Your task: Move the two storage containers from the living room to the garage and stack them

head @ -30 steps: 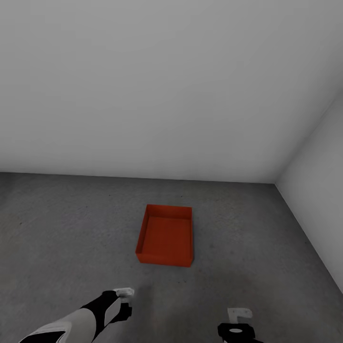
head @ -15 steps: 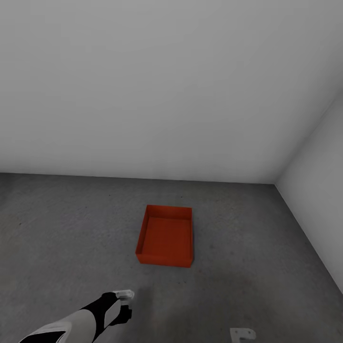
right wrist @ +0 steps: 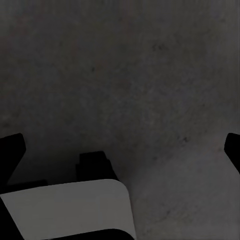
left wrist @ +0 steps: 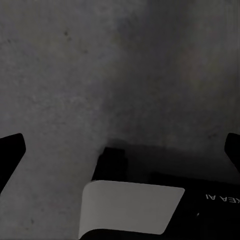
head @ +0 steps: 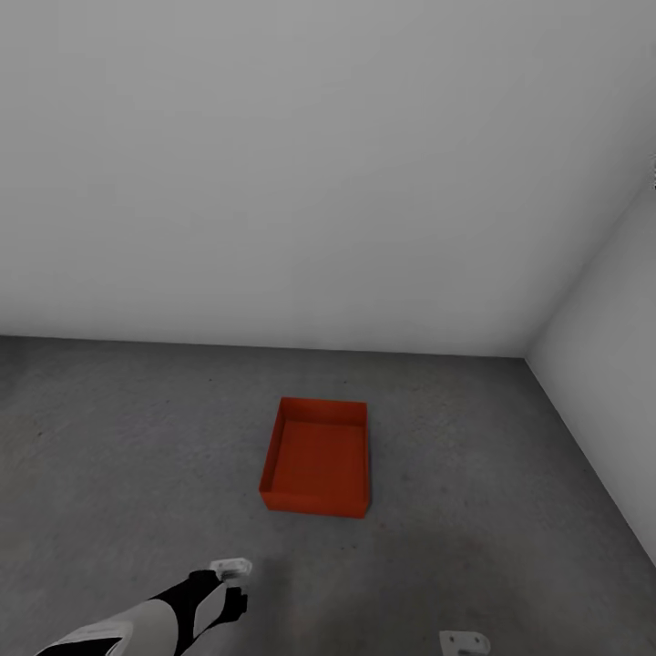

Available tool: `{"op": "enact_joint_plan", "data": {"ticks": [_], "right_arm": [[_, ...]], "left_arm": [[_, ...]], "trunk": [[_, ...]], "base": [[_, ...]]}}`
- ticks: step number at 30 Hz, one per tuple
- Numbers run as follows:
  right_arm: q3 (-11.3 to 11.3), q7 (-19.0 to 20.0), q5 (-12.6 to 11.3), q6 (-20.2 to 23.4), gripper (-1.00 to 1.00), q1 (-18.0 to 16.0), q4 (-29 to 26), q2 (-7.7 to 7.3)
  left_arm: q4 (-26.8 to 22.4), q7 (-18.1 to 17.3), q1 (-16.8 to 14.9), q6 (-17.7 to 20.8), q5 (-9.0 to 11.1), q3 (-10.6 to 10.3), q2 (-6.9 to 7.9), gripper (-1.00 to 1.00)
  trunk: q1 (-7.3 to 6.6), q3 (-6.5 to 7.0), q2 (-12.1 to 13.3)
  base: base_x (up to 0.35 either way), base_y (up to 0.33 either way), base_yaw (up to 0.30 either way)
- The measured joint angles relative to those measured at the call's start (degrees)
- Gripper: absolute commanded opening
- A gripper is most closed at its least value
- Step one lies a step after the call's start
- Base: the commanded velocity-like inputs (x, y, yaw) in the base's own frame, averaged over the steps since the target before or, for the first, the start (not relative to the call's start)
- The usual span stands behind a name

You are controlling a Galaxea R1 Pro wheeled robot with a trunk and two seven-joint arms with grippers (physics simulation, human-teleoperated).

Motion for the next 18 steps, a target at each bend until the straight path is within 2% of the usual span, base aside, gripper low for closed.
{"op": "enact_joint_plan", "data": {"ticks": [18], "right_arm": [[0.00, 0.07, 0.01, -0.06, 1.00, 0.12, 0.00, -0.04]], "left_arm": [[0.31, -0.49, 0.23, -1.00, 0.11, 0.07, 0.14, 1.00]], "trunk": [[0.00, 1.47, 0.00]], "base": [[0.000, 0.000, -0.033]]}}
